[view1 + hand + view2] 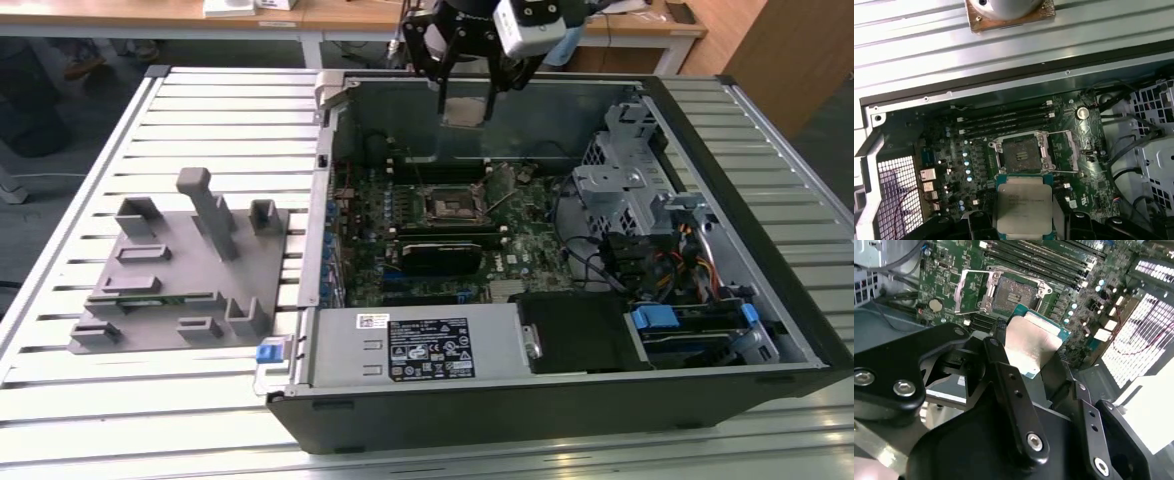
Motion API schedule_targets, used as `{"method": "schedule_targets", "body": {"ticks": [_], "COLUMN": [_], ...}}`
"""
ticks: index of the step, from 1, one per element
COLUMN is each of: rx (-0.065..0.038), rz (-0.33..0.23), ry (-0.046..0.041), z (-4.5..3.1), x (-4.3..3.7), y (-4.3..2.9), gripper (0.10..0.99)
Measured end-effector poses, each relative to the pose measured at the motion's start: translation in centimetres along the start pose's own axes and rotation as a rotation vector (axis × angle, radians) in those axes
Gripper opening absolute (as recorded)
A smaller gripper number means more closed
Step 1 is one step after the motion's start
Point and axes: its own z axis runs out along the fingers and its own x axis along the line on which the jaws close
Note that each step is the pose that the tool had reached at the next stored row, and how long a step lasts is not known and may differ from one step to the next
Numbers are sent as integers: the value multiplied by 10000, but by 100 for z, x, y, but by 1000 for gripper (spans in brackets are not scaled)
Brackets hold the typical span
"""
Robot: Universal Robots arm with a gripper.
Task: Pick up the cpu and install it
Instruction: 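Place the cpu into insertion slot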
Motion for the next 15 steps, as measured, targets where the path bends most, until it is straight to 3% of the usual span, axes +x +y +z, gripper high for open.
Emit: {"method": "schedule_targets", "body": {"ticks": [15], "rx": [-32], "rz": [2298], "ry": [-163], "z": [14], "x": [2], "y": [9], "gripper": [533]}}
